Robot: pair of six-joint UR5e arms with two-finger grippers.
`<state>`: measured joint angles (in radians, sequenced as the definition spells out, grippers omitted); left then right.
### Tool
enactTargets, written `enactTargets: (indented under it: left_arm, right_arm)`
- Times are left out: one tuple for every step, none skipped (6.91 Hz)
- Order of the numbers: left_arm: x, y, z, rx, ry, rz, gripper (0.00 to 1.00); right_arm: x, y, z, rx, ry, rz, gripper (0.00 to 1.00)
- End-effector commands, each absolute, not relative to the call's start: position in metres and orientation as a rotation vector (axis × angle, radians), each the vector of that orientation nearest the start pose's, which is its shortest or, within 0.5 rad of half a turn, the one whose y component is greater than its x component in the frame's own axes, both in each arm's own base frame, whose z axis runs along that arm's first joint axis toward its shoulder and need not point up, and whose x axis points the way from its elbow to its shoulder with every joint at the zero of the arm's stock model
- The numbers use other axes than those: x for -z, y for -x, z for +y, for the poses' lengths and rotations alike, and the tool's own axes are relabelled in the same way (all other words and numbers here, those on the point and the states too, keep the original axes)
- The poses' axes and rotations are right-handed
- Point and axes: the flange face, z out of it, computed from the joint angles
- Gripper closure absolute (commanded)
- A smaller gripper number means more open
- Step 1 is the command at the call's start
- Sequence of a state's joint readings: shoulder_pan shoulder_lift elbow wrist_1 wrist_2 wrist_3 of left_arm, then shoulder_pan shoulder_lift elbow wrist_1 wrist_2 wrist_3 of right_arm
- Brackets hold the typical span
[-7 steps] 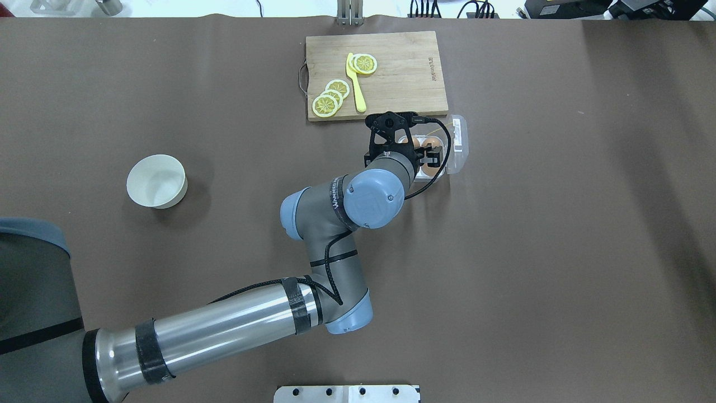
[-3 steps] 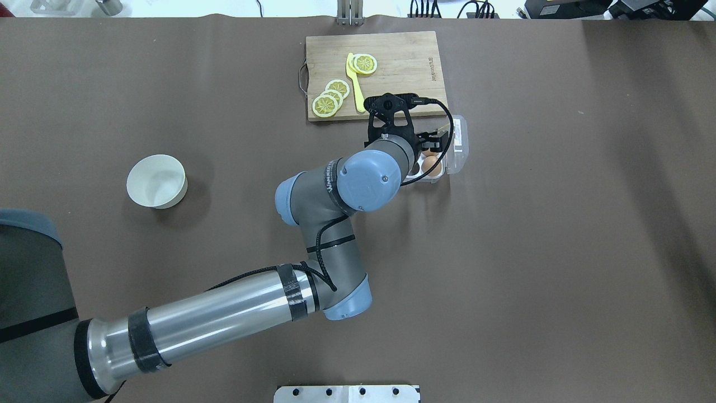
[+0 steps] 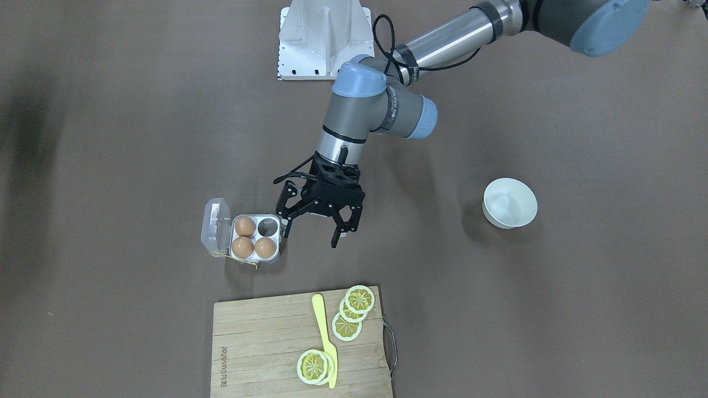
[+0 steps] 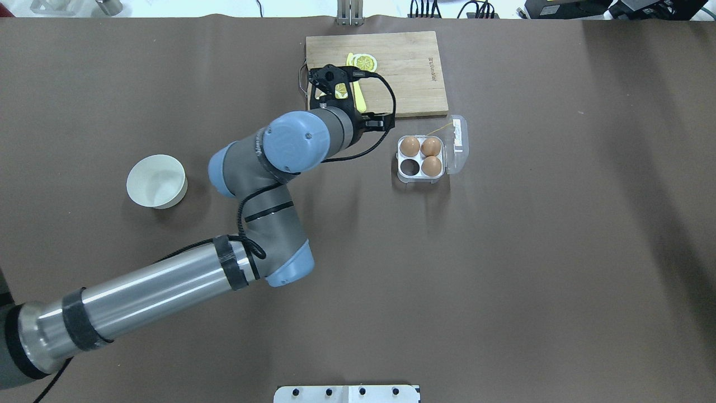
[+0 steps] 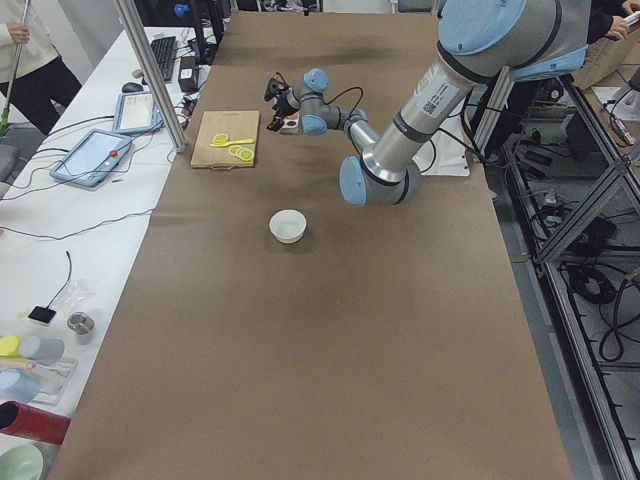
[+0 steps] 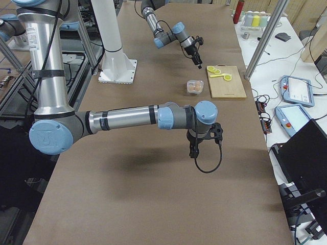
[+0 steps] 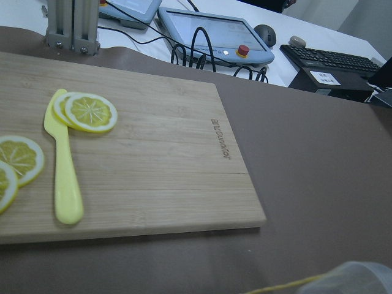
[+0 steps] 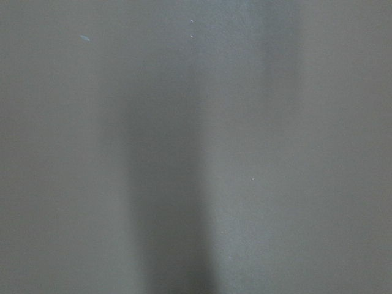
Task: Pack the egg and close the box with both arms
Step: 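Withdraw the left gripper from the box while the right arm reaches in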
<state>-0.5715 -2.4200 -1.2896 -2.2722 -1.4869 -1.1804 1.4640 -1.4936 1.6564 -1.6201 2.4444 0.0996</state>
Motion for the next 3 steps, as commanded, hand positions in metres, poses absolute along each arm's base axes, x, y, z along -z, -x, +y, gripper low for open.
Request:
enactTargets:
  left_arm:
    - [-0.198,-0.483,-0.543,0.18,-0.535,1.085,0.03]
    - [-0.21,-0.442,-0.533,0.159,-0.532,1.107,0.03]
    - [-0.225,-0.413,-0.531,0.147,-0.522,1.11,0.03]
  right_arm:
    - [-0.55,0.065,-0.537,0.003,-0.075,-0.92,0.01]
    - [-0.532,0.109,-0.546,-0.037,-0.105,-0.935,0.06]
    - [-0.509,0.152,-0.552,-0.069,-0.108,-0.965,0.17]
